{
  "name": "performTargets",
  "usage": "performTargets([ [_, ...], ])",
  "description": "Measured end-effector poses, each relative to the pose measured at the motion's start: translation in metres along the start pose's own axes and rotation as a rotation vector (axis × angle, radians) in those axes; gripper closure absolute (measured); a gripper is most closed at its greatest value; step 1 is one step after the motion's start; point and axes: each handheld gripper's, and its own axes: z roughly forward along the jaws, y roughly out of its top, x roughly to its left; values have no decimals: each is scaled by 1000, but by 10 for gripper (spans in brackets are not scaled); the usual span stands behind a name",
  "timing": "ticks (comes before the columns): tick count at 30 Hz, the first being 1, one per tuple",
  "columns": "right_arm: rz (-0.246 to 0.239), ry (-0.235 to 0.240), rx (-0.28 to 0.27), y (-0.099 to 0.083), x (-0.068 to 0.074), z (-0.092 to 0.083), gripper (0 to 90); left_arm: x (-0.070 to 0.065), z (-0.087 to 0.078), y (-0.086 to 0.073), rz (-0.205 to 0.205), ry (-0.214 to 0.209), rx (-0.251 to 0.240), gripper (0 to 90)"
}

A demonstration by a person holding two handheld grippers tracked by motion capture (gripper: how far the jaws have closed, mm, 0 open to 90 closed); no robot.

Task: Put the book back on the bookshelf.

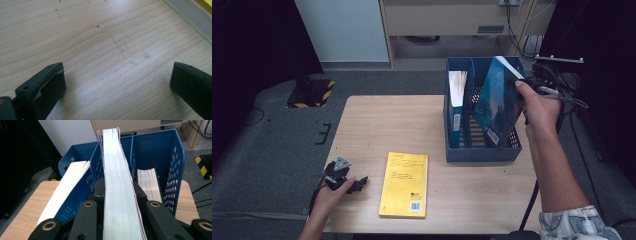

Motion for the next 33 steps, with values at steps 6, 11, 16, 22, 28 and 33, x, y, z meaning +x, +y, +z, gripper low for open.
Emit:
performTargets([
  [6,-12,-27,-4,3,6,14,729,0,0,0,1,-1,1,0],
  [11,-14,-33,-7,4,11,24,730,0,0,0,1,-2,2,0],
  [16,-12,-46,-9,5,13,37,729,0,0,0,4,-2,3,0],
  [22,-23,-63,-9,4,17,53,730,0,1,1,5,-5,4,0],
  [28,-8,-64,-22,2,20,65,730,0,1,1,7,-6,4,0],
  [33,-11,-68,-23,0,21,71,729,0,1,1,8,-7,4,0],
])
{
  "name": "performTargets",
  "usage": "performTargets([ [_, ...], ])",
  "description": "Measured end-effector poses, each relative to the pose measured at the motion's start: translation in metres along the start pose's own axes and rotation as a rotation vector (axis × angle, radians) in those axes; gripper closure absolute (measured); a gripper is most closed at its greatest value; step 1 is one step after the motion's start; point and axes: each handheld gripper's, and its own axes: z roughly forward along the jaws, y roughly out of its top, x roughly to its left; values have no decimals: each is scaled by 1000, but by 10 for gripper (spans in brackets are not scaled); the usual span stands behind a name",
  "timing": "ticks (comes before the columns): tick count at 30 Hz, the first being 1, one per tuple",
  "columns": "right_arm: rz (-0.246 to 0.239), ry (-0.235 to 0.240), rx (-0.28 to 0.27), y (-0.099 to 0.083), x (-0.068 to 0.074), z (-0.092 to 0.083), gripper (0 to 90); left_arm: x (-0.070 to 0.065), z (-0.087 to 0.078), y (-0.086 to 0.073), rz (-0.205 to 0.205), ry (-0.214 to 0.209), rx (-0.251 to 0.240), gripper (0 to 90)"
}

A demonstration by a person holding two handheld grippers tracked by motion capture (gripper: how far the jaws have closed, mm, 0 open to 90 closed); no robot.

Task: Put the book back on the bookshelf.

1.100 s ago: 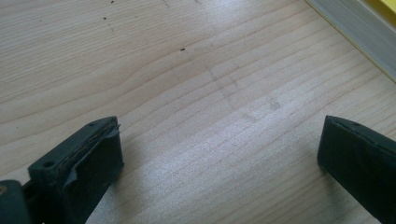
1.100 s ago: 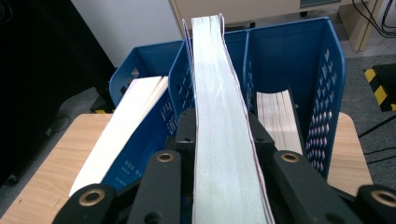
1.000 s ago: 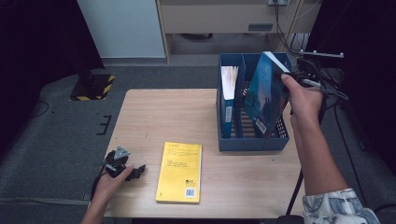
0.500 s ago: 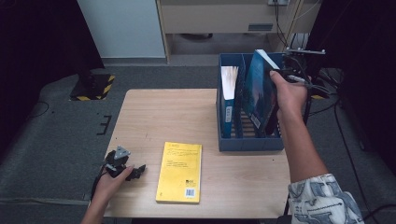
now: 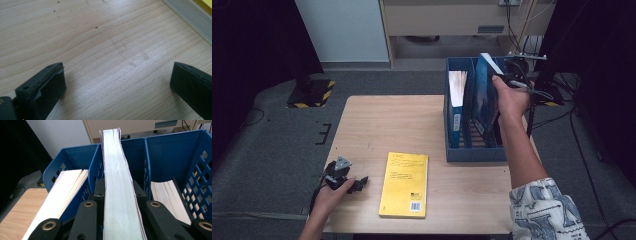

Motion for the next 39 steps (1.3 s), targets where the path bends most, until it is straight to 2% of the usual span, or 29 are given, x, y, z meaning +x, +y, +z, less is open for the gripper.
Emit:
performTargets([
  [13,-2,-11,19,-15,-2,19,729,0,1,0,2,-2,-4,0],
  [19,11,-14,19,-20,-5,21,729,0,1,0,2,-1,-4,0],
  [39,4,-21,14,-25,-3,27,729,0,1,0,2,-2,-4,0],
])
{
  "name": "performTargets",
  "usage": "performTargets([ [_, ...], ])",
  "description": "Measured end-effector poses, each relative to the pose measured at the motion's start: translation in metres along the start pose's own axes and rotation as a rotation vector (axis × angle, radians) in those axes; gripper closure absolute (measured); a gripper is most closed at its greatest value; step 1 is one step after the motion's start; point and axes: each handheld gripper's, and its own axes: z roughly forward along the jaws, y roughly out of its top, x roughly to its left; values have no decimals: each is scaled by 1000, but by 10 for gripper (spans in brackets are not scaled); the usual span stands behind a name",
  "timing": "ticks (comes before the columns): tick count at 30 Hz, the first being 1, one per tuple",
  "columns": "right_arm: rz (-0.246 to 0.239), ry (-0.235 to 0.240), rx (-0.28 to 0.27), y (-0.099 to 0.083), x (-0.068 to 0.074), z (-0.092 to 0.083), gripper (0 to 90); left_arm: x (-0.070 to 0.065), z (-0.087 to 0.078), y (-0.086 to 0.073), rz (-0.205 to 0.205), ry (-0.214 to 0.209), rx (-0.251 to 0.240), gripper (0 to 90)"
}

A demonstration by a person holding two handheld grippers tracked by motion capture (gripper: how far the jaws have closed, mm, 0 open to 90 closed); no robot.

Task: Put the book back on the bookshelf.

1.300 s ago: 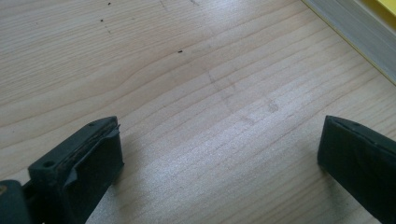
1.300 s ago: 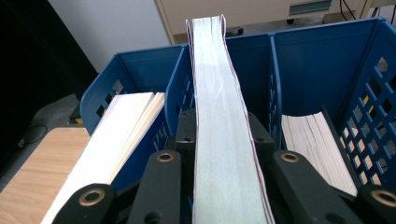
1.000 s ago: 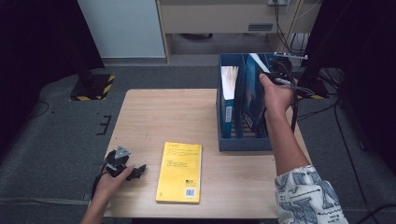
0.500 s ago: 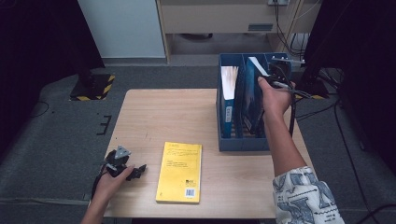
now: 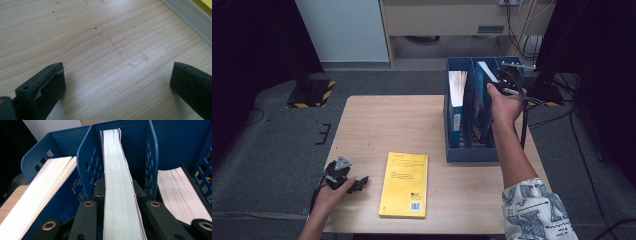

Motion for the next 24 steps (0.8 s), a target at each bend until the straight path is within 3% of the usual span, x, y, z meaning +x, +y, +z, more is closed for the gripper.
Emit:
performTargets([
  [24,-8,-17,10,-15,4,15,727,0,0,0,1,-2,-1,0],
])
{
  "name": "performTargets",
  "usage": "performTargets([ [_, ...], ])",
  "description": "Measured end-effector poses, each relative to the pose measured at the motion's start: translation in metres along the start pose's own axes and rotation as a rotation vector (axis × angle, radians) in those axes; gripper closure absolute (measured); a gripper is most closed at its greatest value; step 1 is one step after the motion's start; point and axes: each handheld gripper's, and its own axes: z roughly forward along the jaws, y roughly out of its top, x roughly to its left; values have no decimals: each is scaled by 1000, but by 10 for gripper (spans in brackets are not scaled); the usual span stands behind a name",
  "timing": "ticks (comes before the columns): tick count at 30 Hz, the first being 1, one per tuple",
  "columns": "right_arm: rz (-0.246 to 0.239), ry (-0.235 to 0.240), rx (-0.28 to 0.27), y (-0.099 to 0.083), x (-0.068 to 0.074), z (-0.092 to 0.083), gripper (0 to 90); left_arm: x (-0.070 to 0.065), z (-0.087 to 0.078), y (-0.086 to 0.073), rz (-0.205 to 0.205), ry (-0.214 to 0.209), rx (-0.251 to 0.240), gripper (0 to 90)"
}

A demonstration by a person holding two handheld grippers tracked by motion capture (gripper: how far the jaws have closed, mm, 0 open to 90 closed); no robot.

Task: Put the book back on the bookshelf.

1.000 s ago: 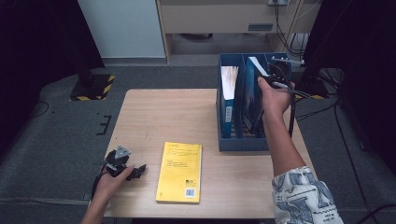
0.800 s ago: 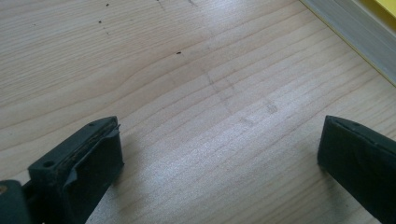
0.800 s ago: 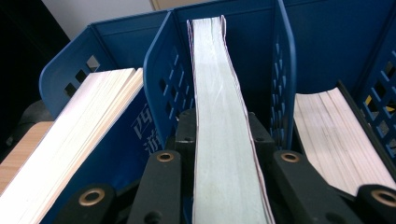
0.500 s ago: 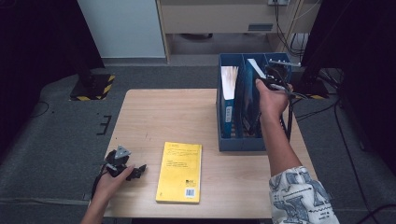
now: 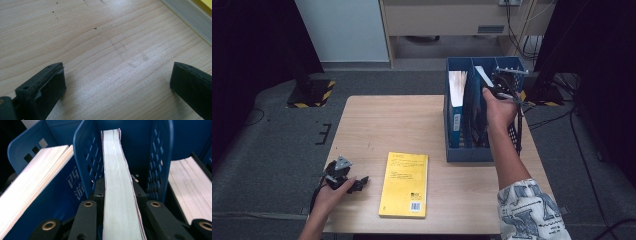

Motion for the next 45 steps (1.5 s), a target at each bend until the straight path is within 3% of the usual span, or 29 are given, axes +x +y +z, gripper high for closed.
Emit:
performTargets([
  [15,-17,8,54,-5,0,-6,719,-1,0,0,-4,0,0,0],
  [31,-15,51,84,-16,2,-16,689,-1,0,0,0,-1,3,0],
  [45,6,89,97,-11,5,-14,640,-1,0,0,-3,-1,0,0],
])
